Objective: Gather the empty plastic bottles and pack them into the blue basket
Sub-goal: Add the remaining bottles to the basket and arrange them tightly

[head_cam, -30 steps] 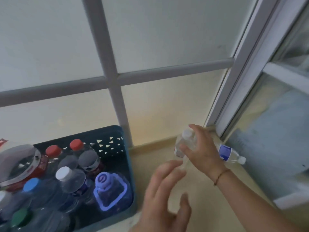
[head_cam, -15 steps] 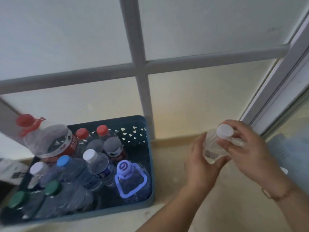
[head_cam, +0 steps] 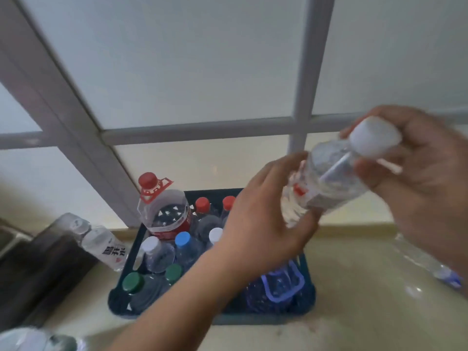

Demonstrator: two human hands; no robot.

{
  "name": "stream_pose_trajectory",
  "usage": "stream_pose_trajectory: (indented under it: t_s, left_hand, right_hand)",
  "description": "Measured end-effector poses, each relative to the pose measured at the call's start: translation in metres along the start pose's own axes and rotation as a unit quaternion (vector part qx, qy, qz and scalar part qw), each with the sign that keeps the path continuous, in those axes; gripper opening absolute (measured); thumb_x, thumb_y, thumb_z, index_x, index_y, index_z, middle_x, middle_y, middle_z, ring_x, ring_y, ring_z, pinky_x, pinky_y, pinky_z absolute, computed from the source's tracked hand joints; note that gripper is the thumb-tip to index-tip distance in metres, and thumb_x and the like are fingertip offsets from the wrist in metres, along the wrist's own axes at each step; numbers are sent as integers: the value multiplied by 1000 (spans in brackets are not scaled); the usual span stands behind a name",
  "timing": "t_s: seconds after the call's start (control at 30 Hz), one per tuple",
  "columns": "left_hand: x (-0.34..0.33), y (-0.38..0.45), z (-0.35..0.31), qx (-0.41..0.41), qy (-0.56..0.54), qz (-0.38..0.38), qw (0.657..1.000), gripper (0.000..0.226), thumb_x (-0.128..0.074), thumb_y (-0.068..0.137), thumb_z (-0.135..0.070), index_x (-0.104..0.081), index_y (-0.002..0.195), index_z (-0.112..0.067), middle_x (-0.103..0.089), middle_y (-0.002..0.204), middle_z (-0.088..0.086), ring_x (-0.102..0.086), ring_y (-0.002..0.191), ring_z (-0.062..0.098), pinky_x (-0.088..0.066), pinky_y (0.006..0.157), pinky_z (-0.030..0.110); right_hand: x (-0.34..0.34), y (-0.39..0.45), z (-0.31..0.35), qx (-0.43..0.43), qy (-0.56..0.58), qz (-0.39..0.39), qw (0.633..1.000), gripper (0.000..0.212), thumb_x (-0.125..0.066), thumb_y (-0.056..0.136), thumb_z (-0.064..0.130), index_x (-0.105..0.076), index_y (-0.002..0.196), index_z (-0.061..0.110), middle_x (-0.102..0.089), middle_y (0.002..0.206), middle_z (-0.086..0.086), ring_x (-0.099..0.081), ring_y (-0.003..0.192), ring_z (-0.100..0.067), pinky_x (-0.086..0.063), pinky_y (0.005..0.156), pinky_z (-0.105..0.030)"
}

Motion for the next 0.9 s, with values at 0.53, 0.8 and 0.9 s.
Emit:
stream_pose_trajectory:
  t_s: [0.53, 0.8, 0.9]
  left_hand:
    - [48, -38, 144, 45, 322, 297, 898, 40, -62, 92, -28, -52, 130, -30, -61, 123, -4, -62, 106, 25, -56, 79, 41]
    - [44, -39, 145, 31, 324, 277, 904, 36, -55, 94, -16, -51, 128, -29, -61, 118, 0, -61, 102, 26, -55, 79, 40]
    - [43, -40, 146, 41, 325, 265, 907, 39, -55, 94, -17, -50, 130, -32, -60, 120, -3, -60, 105, 23, -54, 79, 38]
  right_hand:
    - [-131, -20, -134, -202, -229, 150, 940, 29, -68, 87, 4, -56, 101, 27, -62, 102, 7, -55, 91, 0, -39, 70, -7]
    - [-143, -12, -179, -197, -274, 174, 925, 30, -67, 83, -3, -58, 106, 14, -57, 107, -5, -52, 96, -18, -35, 74, -13]
    - [-142, -9, -186, -195, -265, 179, 927, 32, -64, 84, -4, -58, 111, 12, -57, 109, -4, -51, 97, -17, -34, 77, -7]
Point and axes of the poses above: each hand's wrist, its own y-axis towards the middle knuckle, its own x-axis out of the back of the hand, z = x × y, the point moved 2 cm from there along y, towards the middle knuckle
